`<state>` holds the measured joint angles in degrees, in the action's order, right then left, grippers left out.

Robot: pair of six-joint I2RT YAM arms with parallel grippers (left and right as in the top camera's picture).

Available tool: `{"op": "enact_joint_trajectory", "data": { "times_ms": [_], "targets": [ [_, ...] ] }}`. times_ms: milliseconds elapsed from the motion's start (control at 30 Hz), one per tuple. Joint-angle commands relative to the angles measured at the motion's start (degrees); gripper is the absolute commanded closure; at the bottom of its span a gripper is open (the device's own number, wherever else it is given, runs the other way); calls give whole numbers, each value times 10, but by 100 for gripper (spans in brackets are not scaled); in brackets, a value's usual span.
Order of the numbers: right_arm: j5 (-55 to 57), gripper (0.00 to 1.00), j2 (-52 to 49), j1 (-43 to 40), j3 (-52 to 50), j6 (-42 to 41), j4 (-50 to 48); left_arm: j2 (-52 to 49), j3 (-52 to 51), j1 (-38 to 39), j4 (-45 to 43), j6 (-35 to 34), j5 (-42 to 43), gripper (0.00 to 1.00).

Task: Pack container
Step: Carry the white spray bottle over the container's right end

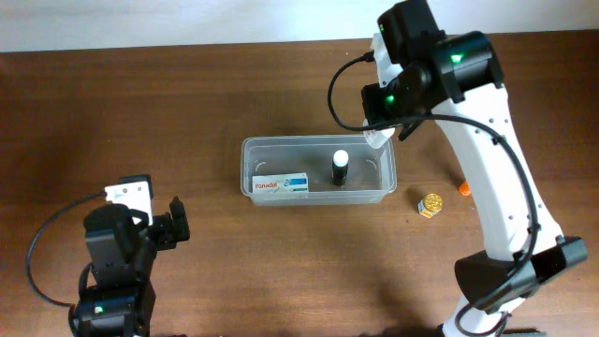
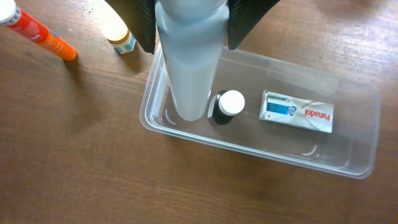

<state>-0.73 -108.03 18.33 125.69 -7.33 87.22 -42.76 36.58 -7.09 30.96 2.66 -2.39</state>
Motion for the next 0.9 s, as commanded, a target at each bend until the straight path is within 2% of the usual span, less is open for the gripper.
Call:
{"op": "enact_joint_trajectory", "data": {
  "times_ms": [0, 167, 400, 867],
  "targets": [
    [21, 77, -12, 3, 9, -22, -1, 0, -1, 1, 0, 11, -4, 1],
    [21, 77, -21, 3, -10, -23, -9, 0, -1, 1, 0, 11, -4, 1],
    [21, 78, -21, 3, -85, -29, -44, 0, -1, 1, 0, 11, -4, 1],
    [21, 78, -22, 3, -217, -42, -148, 0, -1, 1, 0, 11, -4, 1]
  ]
}}
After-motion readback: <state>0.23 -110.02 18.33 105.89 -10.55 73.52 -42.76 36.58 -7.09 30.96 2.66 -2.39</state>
